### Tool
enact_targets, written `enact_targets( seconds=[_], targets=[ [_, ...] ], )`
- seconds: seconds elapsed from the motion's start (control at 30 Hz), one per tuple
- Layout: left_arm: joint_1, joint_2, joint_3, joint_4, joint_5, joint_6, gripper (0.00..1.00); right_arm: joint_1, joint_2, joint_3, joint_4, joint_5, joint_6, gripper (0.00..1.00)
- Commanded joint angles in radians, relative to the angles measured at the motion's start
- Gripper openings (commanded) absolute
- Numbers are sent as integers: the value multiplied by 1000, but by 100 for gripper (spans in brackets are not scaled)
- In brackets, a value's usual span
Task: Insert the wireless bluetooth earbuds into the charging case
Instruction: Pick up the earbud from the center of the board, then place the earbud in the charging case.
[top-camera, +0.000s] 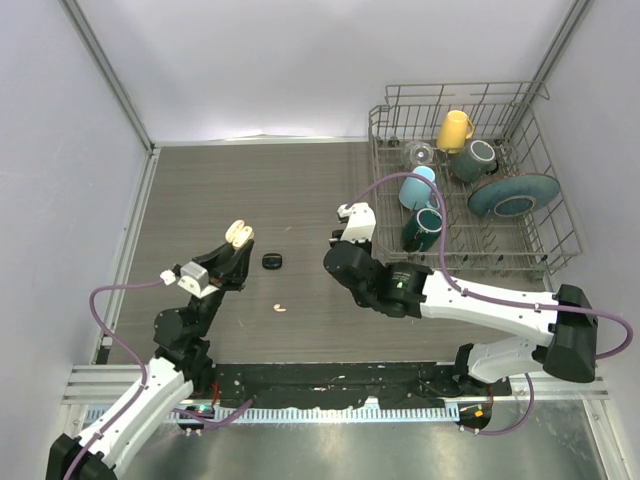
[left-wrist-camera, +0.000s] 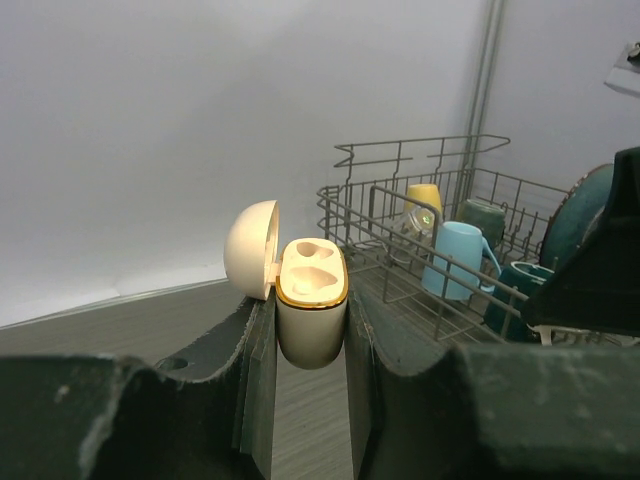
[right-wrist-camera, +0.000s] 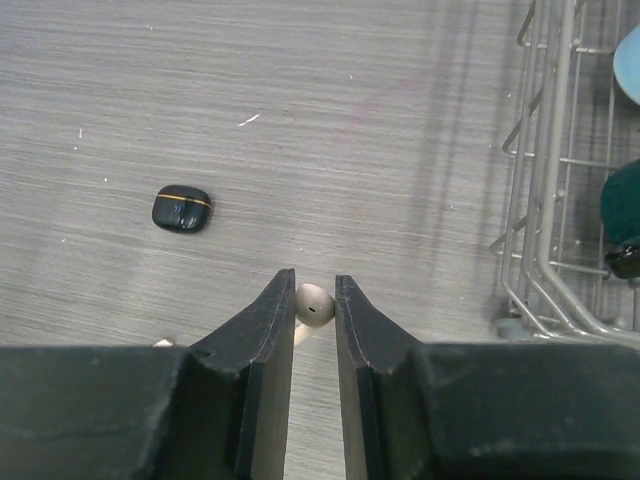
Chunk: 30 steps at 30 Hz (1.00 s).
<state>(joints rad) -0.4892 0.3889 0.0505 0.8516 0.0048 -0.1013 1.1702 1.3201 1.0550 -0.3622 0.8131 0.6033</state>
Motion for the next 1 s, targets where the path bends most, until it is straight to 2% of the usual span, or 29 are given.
enact_targets(
  seconds=[0.0,0.23,0.33,0.7,0.97],
  targets=[
    [-3,28,60,11,76,-17,0,6,-47,-6,112,66,-105,1],
    [-3,113,104,-16,245,-23,0,8,-74,10,203,84,-224,1],
    [-3,137,112,-14,270,-34,0,17,-79,28,246,103,-293,1],
    [-3,197,118,15,386,-35,0,126,-58,25,615,123,-655,1],
    [-2,240,138,15,446,-57,0,160,-9,13,766,9,-770,1]
  ],
)
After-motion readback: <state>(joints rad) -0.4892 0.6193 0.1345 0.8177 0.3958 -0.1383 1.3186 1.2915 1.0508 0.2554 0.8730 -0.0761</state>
